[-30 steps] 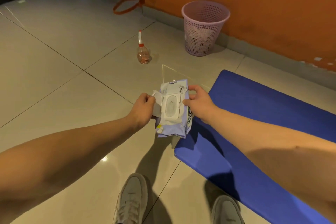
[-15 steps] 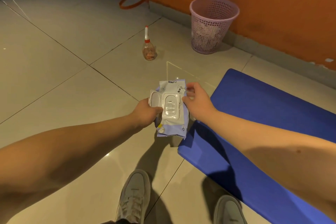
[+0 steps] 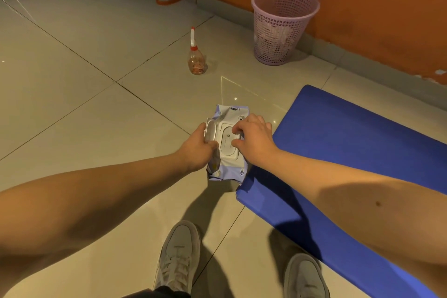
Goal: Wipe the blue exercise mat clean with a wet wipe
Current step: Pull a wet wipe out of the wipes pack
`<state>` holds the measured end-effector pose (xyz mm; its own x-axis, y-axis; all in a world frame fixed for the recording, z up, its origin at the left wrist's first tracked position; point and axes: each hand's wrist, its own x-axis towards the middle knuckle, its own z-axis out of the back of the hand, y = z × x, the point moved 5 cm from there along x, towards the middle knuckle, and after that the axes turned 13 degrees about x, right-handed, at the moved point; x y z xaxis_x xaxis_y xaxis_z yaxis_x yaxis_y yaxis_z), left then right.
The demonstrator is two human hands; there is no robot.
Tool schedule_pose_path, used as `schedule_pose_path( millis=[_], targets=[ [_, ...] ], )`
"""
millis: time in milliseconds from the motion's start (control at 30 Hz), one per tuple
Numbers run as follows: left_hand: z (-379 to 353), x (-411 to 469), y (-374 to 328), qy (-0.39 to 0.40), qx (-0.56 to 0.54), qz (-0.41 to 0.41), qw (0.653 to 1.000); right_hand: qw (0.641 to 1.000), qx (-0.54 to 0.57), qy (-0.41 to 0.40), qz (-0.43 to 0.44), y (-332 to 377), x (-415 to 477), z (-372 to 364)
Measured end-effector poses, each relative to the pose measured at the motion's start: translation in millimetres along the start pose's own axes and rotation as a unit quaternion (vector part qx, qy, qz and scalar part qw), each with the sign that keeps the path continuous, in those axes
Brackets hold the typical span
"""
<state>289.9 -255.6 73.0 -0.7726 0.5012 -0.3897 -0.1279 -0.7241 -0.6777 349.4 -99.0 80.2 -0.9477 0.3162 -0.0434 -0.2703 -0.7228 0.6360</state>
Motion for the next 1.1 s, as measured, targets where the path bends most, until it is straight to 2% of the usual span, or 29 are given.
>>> schedule_pose_path(
  millis=[167, 633, 900, 1100],
  targets=[
    [-9, 0, -8, 0.018, -0.041, -0.008, 0.999, 1.000, 0.008, -0.010, -0.007, -1, -1, 1],
    [-22, 0, -3, 0.020, -0.042, 0.010, 0.999, 1.000, 0.006, 0.010, -0.004, -9, 0, -3],
    [-23, -1, -10, 0.028, -0.057, 0.008, 0.998, 0.999, -0.006, 0.007, 0.036, -9, -3, -1],
    [-26, 3, -10, 0.029, -0.055, -0.003, 0.998, 0.997, 0.068, 0.025, 0.030, -13, 1, 2]
  ],
)
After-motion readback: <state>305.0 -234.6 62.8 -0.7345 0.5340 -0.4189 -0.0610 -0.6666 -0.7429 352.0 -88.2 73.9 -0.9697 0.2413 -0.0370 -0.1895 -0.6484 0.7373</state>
